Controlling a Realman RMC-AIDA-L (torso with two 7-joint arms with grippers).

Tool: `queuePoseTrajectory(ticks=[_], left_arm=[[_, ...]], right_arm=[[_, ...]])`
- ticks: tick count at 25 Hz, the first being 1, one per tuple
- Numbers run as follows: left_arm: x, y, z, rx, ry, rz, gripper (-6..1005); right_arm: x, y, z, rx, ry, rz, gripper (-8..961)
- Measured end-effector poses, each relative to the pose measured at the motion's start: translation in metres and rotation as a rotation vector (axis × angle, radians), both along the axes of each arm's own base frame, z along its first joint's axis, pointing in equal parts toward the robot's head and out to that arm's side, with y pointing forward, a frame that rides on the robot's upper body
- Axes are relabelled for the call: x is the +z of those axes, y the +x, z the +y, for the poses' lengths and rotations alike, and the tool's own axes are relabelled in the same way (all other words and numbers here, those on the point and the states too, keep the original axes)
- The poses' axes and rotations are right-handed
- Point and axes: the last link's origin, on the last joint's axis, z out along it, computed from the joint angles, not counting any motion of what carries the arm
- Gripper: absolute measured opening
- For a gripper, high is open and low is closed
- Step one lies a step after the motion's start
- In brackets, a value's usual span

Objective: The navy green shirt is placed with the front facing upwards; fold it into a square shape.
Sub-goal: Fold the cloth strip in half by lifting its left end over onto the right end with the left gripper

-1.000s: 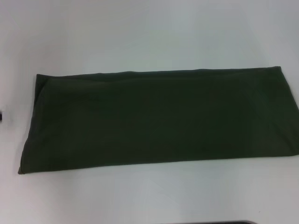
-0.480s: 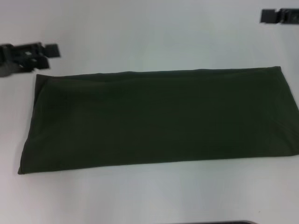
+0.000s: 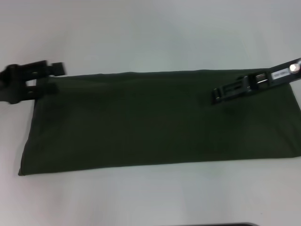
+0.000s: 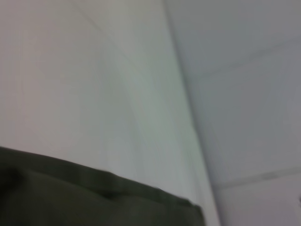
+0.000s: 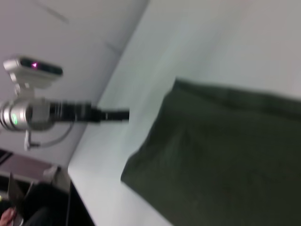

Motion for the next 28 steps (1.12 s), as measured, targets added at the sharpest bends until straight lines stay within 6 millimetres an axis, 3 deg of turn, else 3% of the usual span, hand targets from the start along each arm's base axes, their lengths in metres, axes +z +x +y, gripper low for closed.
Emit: queuePoseTrajectory(ticks=[5, 8, 18, 28], left_arm=[[0.017, -0.031, -0.011, 0.118, 0.06, 0.057, 904], [0.021, -0.036, -0.015, 0.108, 0.054, 0.098, 904], [0.011, -0.022, 0.002, 0.025, -0.167, 0.355, 904], [0.0, -0.003, 0.026, 0.009, -0.211, 0.381, 904]], right_arm=[[-0.023, -0.023, 0.002, 0.013, -0.091, 0.003, 806], [-0.035, -0.03, 0.001, 0.03, -0.125, -0.005, 807], [-0.04, -0.028, 0.001, 0.027, -0.138, -0.064, 806], [-0.028, -0.008, -0.003, -0.014, -0.103, -0.067, 806]])
